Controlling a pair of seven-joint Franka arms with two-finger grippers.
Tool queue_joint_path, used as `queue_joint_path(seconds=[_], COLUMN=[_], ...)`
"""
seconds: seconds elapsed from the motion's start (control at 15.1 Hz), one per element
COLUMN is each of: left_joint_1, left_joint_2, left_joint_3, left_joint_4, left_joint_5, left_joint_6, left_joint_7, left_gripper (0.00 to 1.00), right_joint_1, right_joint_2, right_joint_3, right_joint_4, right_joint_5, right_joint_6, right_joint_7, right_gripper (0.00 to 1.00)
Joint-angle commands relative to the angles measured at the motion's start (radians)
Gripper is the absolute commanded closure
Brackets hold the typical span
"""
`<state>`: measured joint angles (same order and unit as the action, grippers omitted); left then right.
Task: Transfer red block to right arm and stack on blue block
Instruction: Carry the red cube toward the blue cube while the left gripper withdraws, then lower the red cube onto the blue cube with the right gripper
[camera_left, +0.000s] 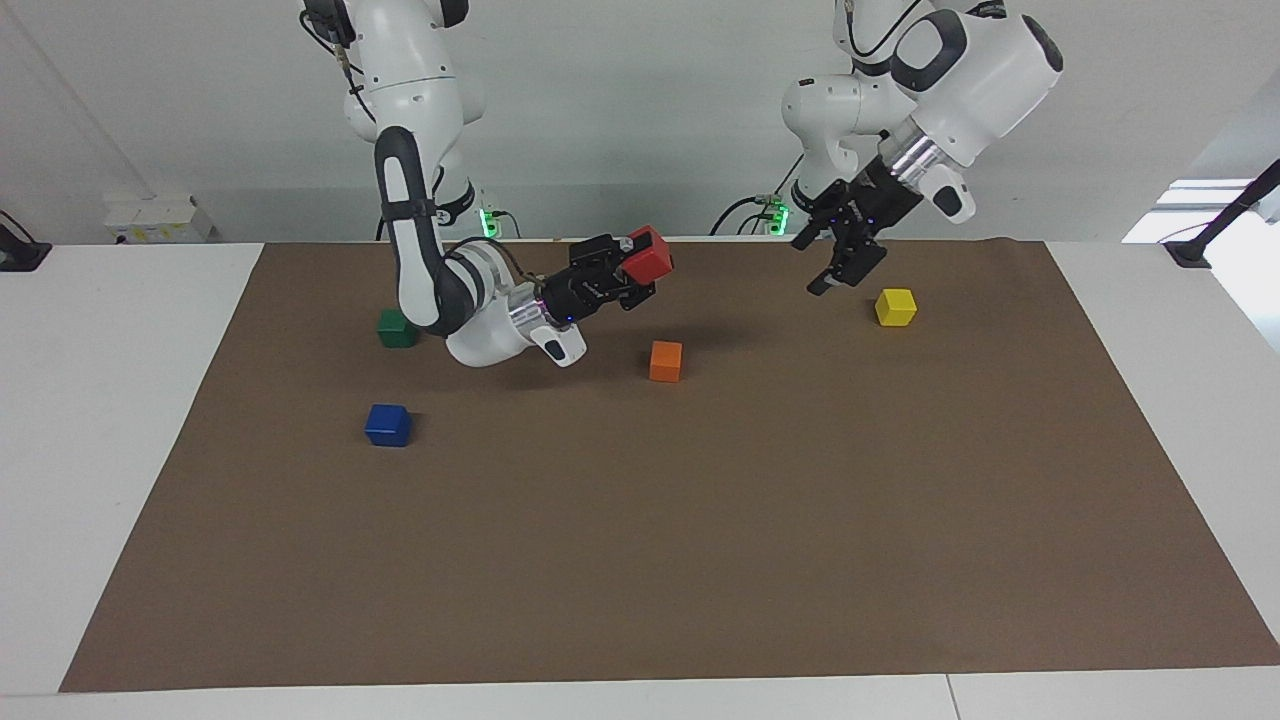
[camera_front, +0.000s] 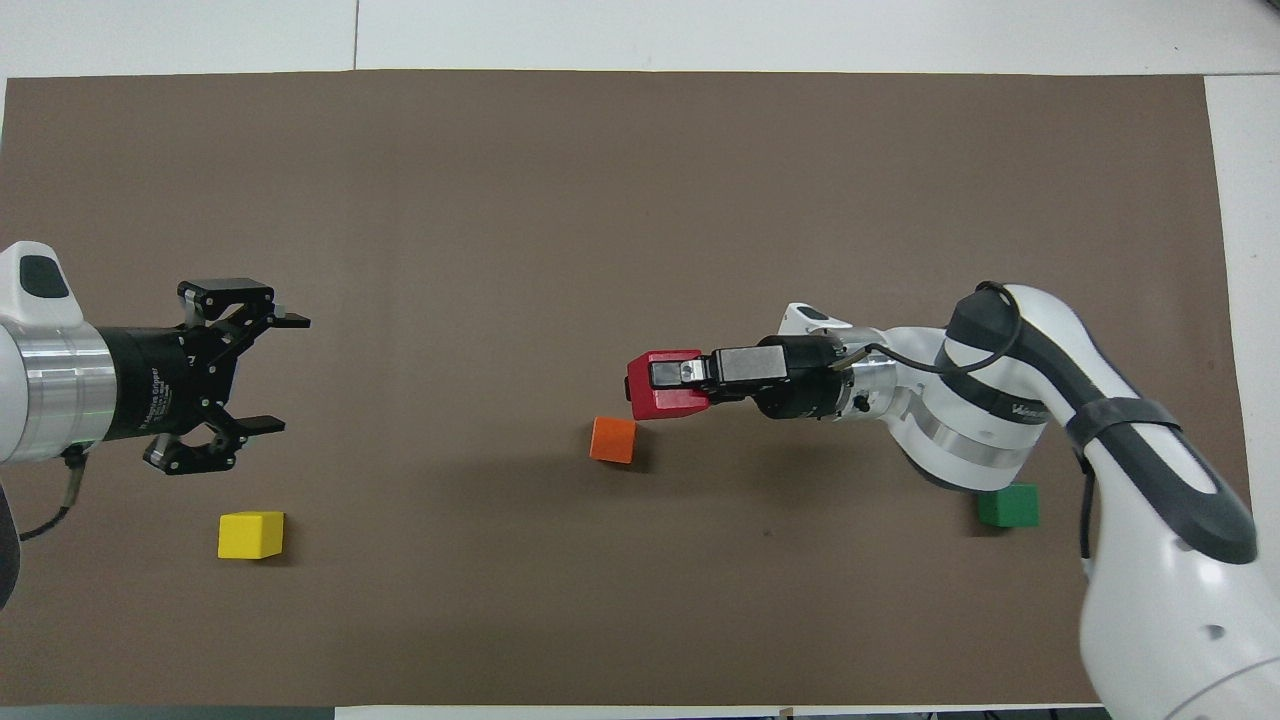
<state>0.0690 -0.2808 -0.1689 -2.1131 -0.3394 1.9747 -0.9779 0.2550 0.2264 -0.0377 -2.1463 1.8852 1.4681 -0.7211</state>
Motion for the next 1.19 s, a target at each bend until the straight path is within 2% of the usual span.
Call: queue_joint_path(seconds=[0.0,0.13,0.2,0.33,0.4,0.6,0.73,0.99,1.13], left_joint_1=[0.017,0.023,0.028,0.028,0.018,0.018,0.025,0.006,-0.015], left_joint_2=[0.078,0.171,0.237,0.377,0.409,0.402,0.393,0.327,0.311], left_joint_3=[-0.003,-0.001,0.003,0.0,-0.001,-0.004,-0.006,-0.007,-0.009], left_joint_4=[0.096,0.219,0.317,0.521,0.576,0.57,0.549,0.454,0.44], left_joint_5=[0.216,0.296,0.303,0.345,0.362,0.381,0.378,0.376,0.376], left_joint_6=[-0.091,-0.185,-0.25,-0.386,-0.417,-0.41,-0.395,-0.387,-0.378], left_joint_7=[0.326,0.622,0.693,0.708,0.709,0.714,0.713,0.709,0.709], left_gripper=[0.0,0.0,0.0,0.0,0.0,0.0,0.0,0.0,0.0], right_joint_1=[-0.081,-0.146,-0.175,-0.218,-0.232,-0.25,-0.247,-0.234,-0.232], right_joint_2=[-0.123,-0.159,-0.16,-0.163,-0.168,-0.164,-0.16,-0.154,-0.147], right_joint_3=[0.002,0.001,0.001,0.001,0.001,0.001,0.001,0.005,0.007], right_joint_4=[0.032,0.089,0.126,0.189,0.218,0.307,0.342,0.326,0.307], right_joint_5=[-0.217,-0.427,-0.531,-0.734,-0.833,-1.104,-1.292,-1.653,-1.785], right_joint_6=[0.101,0.126,0.126,0.123,0.126,0.13,0.177,0.316,0.383], right_joint_7=[0.156,0.245,0.273,0.31,0.336,0.383,0.432,0.524,0.587], right_gripper=[1.0,1.0,1.0,1.0,1.0,1.0,1.0,1.0,1.0])
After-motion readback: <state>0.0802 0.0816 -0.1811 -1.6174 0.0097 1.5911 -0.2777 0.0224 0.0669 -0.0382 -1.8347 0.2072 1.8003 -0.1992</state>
